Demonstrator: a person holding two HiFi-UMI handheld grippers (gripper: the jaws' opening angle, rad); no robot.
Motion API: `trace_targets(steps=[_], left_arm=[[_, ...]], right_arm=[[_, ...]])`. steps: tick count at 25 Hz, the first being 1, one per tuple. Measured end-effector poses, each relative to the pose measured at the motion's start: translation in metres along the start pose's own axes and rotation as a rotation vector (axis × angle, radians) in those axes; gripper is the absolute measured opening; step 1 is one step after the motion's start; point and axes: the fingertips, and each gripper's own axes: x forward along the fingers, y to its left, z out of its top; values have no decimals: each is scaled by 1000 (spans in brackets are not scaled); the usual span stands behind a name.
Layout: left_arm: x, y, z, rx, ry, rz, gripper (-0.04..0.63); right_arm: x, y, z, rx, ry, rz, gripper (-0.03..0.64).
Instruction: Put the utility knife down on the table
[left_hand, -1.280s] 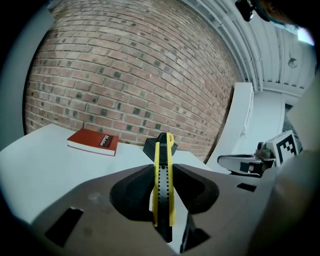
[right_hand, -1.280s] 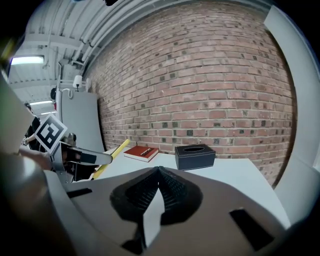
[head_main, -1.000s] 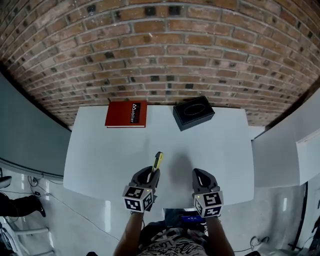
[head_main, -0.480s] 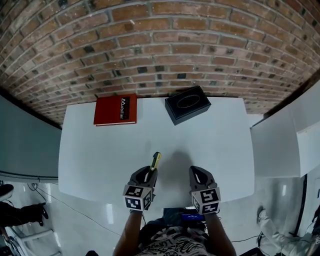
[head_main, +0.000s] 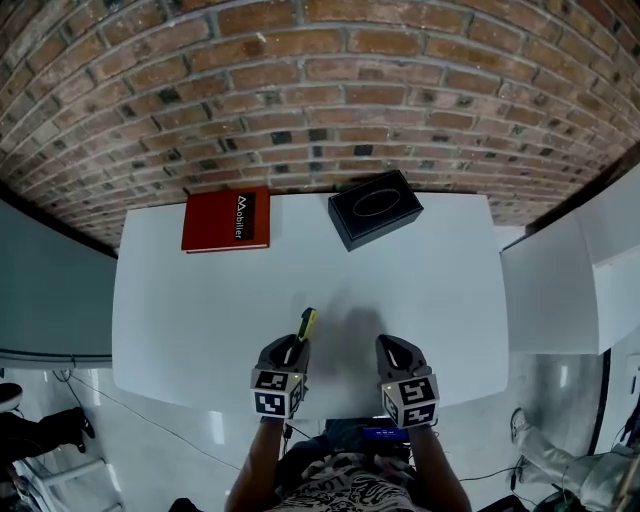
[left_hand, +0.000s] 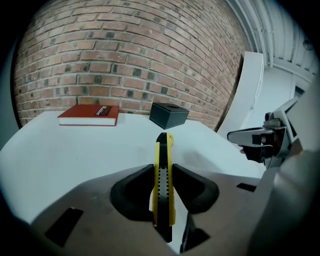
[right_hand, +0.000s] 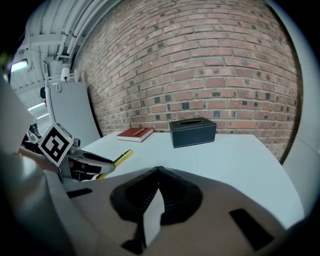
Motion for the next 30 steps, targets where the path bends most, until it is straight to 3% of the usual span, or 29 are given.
trace_targets(steps=[8,16,30], left_arm=[[14,5,-17,39,67,32,120],[36,-1,-23,142,121,33,120],[52,-1,-36,172,161,61,120]], right_arm=[[7,-5,-8,16,32,1,1],[14,-16,-12,49,47,-6,1],[15,-34,-20,50,67,-16,1]])
